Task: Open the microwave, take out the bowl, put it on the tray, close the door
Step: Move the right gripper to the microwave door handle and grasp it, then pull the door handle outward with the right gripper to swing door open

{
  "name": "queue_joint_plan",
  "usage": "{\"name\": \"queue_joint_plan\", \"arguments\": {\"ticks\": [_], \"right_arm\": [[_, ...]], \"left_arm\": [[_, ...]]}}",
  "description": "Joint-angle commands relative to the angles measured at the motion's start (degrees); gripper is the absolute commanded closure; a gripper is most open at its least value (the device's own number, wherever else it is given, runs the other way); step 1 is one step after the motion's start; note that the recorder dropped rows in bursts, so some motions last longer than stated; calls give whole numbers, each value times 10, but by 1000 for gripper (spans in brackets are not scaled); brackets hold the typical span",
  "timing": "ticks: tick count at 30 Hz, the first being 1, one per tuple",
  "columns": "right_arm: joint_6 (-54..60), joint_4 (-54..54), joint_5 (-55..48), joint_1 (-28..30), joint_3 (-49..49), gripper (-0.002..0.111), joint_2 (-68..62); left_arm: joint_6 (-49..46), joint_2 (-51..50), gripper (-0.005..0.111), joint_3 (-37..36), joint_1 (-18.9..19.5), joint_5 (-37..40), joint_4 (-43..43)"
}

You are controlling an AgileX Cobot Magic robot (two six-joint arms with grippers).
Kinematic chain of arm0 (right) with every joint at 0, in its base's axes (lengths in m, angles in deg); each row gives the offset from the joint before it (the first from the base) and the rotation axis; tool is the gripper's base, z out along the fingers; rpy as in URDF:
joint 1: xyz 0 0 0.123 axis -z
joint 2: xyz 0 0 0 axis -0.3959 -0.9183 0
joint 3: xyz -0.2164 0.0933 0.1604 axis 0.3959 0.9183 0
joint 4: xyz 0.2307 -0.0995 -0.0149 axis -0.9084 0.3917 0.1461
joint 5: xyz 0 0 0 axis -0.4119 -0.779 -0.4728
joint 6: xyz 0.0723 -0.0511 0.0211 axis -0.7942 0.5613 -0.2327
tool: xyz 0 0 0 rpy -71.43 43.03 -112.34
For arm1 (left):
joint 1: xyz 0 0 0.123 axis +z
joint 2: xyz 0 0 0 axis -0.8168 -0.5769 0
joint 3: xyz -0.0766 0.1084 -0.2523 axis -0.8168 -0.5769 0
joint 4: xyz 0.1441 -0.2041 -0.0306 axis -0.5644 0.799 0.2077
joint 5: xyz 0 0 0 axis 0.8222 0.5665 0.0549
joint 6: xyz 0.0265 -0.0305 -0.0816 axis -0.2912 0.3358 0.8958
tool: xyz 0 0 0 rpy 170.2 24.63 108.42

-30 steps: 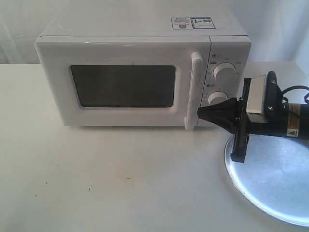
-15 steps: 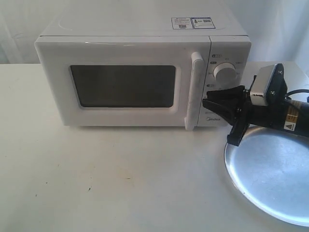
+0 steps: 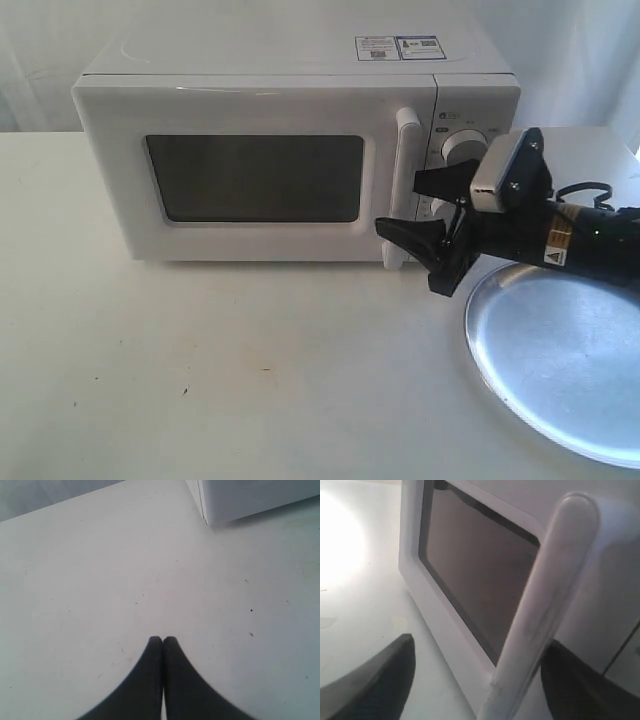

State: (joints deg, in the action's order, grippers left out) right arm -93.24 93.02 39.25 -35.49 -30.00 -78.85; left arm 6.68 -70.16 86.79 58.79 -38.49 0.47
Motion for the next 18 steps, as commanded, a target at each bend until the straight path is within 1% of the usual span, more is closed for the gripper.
{"name": "queue_joint_plan", "arguments": {"ticks": [1,4,10,16,18], "right_arm": [[6,-34,-49,-29,-15,43,0],[6,-45,-77,-37,-24,46,0],[6,-45,-97,-38,-51,69,-25],[0,-41,-58,-38,-85,81,-69],[0,-40,-40,-38,-91,87,-81]], "left_arm": [[4,1,107,2,-1,0,2],[4,1,107,2,-1,0,2],[4,1,107,2,-1,0,2],[4,1,107,2,-1,0,2],[4,1,107,2,-1,0,2]]}}
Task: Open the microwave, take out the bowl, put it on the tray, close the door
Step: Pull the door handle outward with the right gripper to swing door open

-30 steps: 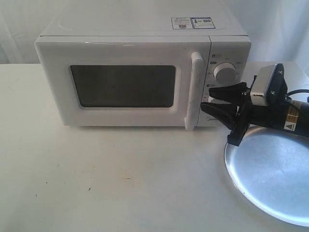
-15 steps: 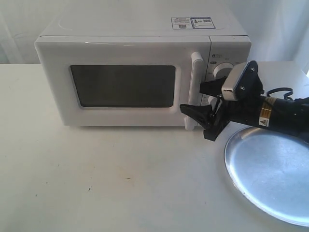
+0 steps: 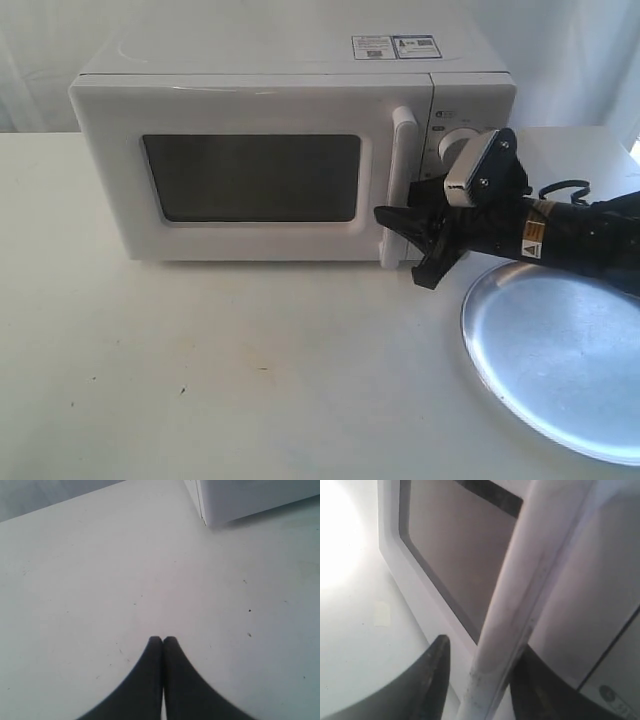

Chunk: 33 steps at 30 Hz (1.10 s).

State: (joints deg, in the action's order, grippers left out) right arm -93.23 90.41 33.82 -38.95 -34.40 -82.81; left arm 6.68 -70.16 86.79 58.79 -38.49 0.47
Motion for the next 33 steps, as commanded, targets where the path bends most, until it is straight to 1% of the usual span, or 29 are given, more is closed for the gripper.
{"name": "queue_joint_plan", "arguments": {"ticks": [1,4,5,9,10,14,16,18,20,21,23,27,30,32,33], "right_arm": [[0,-14,26,-3,-48,92,-47],[4,-7,47,-3,-48,106,-54],[4,-3,50,-3,-48,108,-55],[6,55,100,-3,-48,108,-55],[22,78,113,-3,-48,108,-55],[20,106,113,-3,-45,108,-52],[-12,106,113,-3,-45,108,-40],[-44,109,113,-3,-45,105,-27],[-62,129,113,-3,-41,92,-6],[-68,143,113,-3,-36,83,9],[-73,177,113,-3,-31,76,25],[-80,277,113,-3,-31,75,68],[-174,306,95,-3,-31,75,103],[-228,330,51,-3,-31,75,126],[-256,366,22,-3,-31,75,141]], "left_arm": [[4,1,107,2,-1,0,2],[4,1,107,2,-1,0,2],[4,1,107,2,-1,0,2],[4,1,107,2,-1,0,2],[4,1,107,2,-1,0,2],[4,1,107,2,-1,0,2],[4,1,107,2,-1,0,2],[4,1,107,2,-1,0,2],[4,1,107,2,-1,0,2],[4,1,107,2,-1,0,2],[4,1,107,2,-1,0,2],[4,1,107,2,-1,0,2],[4,1,107,2,-1,0,2],[4,1,107,2,-1,0,2],[4,1,107,2,-1,0,2]]}}
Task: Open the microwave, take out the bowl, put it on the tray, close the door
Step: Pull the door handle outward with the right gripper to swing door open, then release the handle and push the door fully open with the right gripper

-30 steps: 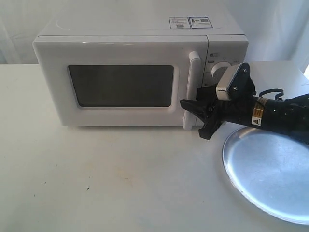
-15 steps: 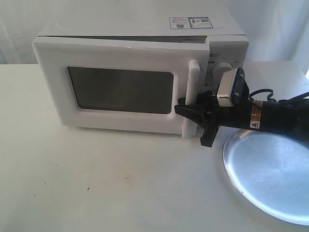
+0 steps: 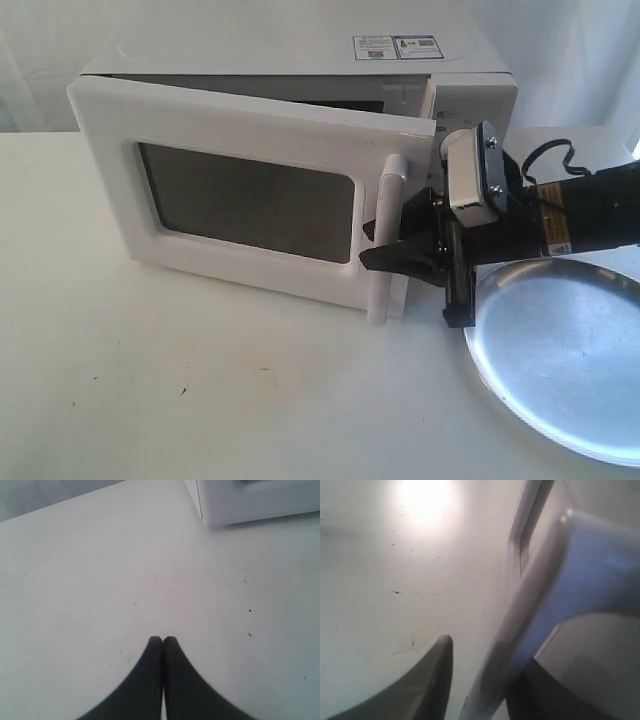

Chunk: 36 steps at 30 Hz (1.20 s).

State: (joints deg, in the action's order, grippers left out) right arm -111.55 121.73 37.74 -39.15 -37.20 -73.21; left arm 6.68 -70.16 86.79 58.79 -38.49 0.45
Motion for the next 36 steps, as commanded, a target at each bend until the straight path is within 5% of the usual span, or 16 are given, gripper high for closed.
{"name": "queue_joint_plan", "arguments": {"ticks": [1,5,10,15,24,30,33,36], "right_arm": [[-84,68,-25,-1,-3,75,51],[-128,68,7,0,26,76,69],[-191,68,-107,0,54,76,69],[-167,68,-109,0,82,76,69],[-171,68,74,0,86,76,83],[-172,68,74,-3,86,76,163],[-114,68,74,-3,86,86,219],[-91,46,74,-3,86,107,284]], "left_arm": [[4,1,107,2,-1,0,2],[4,1,107,2,-1,0,2],[4,1,107,2,-1,0,2],[4,1,107,2,-1,0,2],[4,1,107,2,-1,0,2],[4,1,107,2,-1,0,2],[4,1,107,2,-1,0,2],[4,1,107,2,-1,0,2]]}}
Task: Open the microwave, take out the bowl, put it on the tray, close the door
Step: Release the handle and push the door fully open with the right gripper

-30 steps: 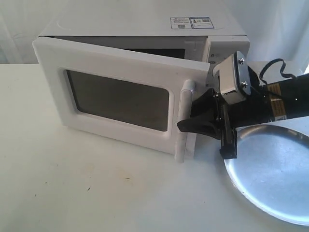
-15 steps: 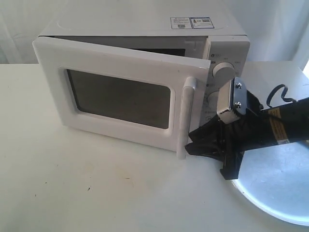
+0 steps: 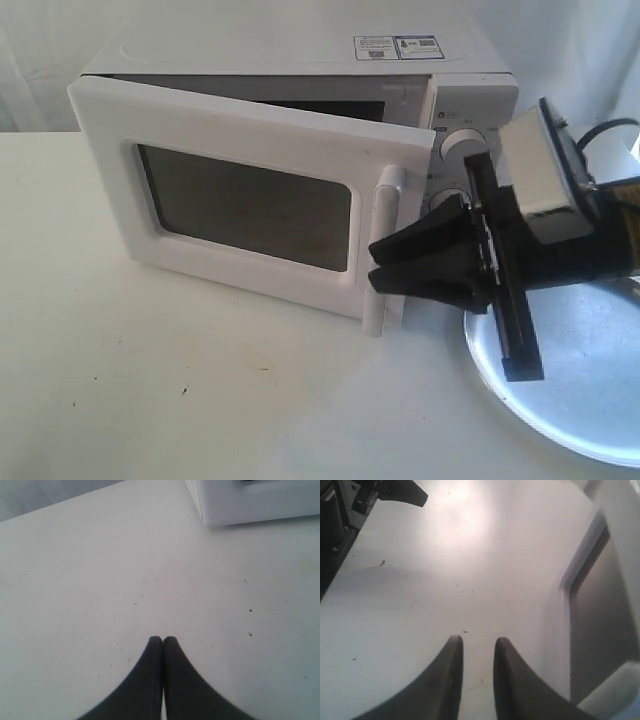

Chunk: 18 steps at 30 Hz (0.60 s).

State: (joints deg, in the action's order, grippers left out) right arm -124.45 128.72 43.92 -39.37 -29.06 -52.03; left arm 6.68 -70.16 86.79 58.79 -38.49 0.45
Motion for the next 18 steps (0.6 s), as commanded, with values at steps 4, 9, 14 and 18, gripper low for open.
{"name": "queue_joint_plan", "arguments": {"ticks": [4,9,14,18], "right_arm": [[37,-262,-230,1,5,108,135],[281,-685,-421,1,2,108,120],[336,-655,-445,1,2,108,36],[321,-561,-444,1,2,108,-37]], "left_arm": [[4,1,107,2,-1,0,2],[4,1,107,2,-1,0,2],[4,1,107,2,-1,0,2],[4,1,107,2,-1,0,2]]}}
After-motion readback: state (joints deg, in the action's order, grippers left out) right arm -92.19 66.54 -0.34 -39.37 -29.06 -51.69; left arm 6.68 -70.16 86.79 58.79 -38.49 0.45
